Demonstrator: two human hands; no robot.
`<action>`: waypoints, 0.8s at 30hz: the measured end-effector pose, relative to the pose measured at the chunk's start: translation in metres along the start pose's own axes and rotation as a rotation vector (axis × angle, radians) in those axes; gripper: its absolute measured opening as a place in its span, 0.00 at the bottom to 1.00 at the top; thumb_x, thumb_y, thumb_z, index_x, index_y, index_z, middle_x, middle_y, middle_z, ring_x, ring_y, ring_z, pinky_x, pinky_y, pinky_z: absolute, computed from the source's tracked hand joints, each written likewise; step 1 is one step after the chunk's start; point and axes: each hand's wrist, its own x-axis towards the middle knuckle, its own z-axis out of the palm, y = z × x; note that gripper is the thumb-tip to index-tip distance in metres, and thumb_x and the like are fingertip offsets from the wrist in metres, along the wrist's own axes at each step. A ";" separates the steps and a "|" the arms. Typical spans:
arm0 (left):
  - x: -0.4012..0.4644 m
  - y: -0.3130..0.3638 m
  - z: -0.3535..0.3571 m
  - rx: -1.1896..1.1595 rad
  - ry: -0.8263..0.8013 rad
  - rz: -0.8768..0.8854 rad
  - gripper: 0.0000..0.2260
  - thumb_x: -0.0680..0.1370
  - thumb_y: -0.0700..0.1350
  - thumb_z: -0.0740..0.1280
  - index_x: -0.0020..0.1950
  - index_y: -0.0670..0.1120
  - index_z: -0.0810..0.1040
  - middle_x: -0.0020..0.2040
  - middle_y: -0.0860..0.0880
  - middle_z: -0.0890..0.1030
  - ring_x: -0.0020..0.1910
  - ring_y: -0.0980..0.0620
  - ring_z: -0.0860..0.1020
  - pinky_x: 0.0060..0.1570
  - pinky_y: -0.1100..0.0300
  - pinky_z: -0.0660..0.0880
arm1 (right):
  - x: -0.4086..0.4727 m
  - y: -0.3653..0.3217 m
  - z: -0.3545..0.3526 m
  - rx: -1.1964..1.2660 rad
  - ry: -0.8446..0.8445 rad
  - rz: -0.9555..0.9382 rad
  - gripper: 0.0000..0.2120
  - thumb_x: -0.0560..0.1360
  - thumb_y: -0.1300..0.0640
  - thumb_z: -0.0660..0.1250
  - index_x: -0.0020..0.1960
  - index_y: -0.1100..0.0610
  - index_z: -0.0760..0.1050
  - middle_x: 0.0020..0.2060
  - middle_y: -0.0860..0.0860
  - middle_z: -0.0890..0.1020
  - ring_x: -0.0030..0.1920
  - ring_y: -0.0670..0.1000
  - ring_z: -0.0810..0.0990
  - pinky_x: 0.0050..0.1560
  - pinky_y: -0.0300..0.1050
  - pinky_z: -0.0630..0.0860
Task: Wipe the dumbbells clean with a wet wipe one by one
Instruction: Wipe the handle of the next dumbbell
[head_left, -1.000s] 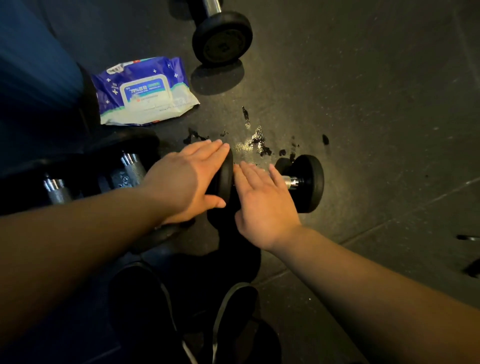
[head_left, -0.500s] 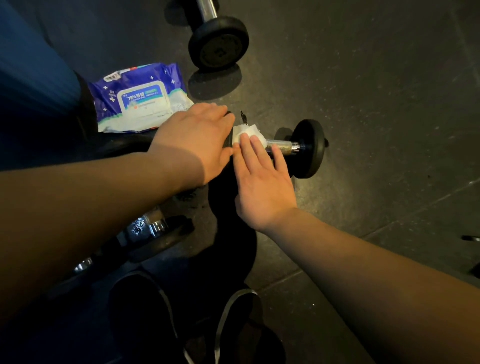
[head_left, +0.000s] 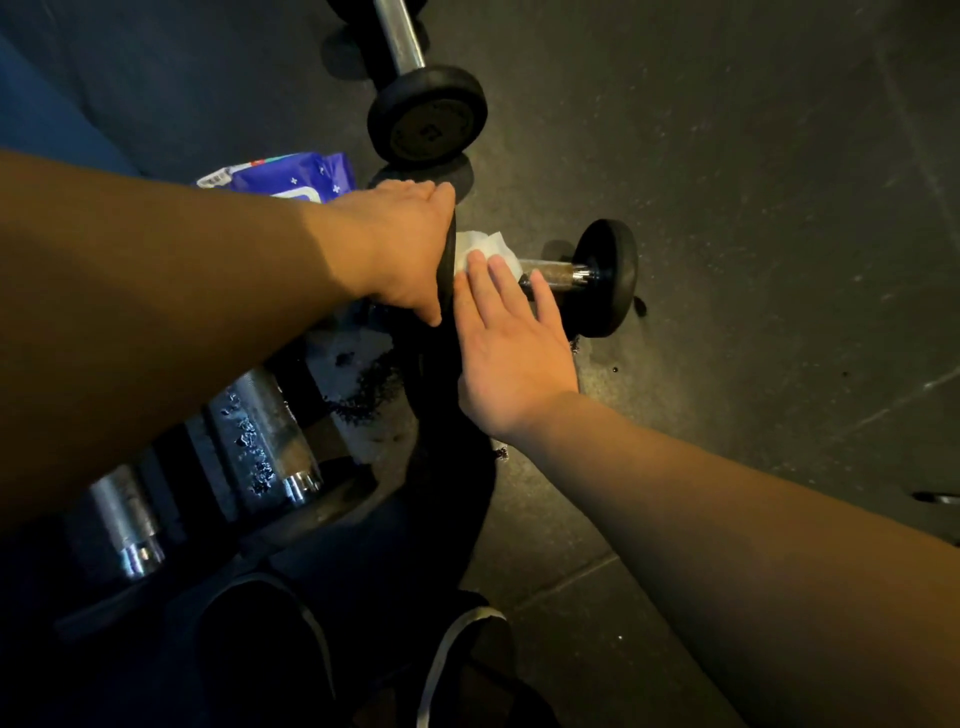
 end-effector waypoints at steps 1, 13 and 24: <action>0.000 0.000 -0.001 -0.005 -0.004 0.001 0.51 0.59 0.59 0.81 0.72 0.41 0.60 0.72 0.42 0.68 0.71 0.40 0.67 0.67 0.44 0.69 | 0.000 0.000 0.000 0.001 0.003 -0.002 0.38 0.78 0.48 0.58 0.82 0.59 0.46 0.82 0.56 0.46 0.81 0.56 0.42 0.78 0.62 0.43; -0.057 0.021 0.023 0.109 0.175 0.061 0.36 0.72 0.60 0.71 0.72 0.46 0.61 0.76 0.45 0.64 0.77 0.46 0.57 0.70 0.46 0.64 | 0.003 -0.002 -0.007 0.122 -0.055 0.032 0.41 0.77 0.46 0.61 0.81 0.59 0.47 0.81 0.56 0.53 0.81 0.54 0.49 0.79 0.60 0.41; -0.034 0.000 0.011 -0.068 0.106 0.061 0.41 0.73 0.62 0.71 0.78 0.45 0.59 0.76 0.43 0.64 0.77 0.42 0.60 0.73 0.44 0.62 | -0.020 0.012 0.000 0.046 -0.032 -0.007 0.42 0.74 0.46 0.61 0.82 0.58 0.46 0.82 0.56 0.47 0.81 0.55 0.42 0.79 0.62 0.45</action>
